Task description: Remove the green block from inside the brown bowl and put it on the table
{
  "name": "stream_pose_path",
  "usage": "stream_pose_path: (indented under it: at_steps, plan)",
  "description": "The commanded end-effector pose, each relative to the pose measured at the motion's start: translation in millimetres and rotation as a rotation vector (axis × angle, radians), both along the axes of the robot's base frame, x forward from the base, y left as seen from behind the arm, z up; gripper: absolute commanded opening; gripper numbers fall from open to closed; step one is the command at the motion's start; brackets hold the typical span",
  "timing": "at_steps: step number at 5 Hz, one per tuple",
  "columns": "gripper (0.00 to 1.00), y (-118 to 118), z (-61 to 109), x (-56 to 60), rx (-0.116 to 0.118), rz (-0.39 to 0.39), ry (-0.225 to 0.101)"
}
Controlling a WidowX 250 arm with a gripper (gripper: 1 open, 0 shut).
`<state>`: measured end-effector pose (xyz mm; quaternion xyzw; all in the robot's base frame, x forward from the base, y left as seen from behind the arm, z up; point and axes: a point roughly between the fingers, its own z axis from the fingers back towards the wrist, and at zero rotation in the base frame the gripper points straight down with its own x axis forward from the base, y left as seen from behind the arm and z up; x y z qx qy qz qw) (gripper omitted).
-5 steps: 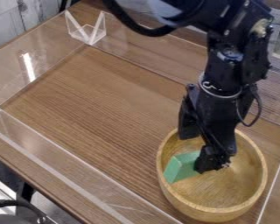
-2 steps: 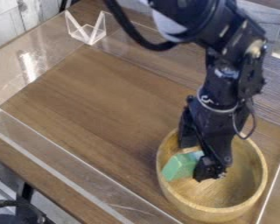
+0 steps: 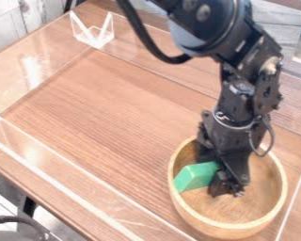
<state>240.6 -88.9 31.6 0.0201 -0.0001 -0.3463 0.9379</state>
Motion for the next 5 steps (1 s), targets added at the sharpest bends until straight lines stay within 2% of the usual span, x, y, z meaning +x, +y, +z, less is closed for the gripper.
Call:
stream_pose_path:
  at_steps: [1,5]
  plan:
    - [0.00,2,14.0,1.6,-0.001,0.005,-0.006]
    - [0.00,4,31.3,-2.4,0.015,-0.015,0.030]
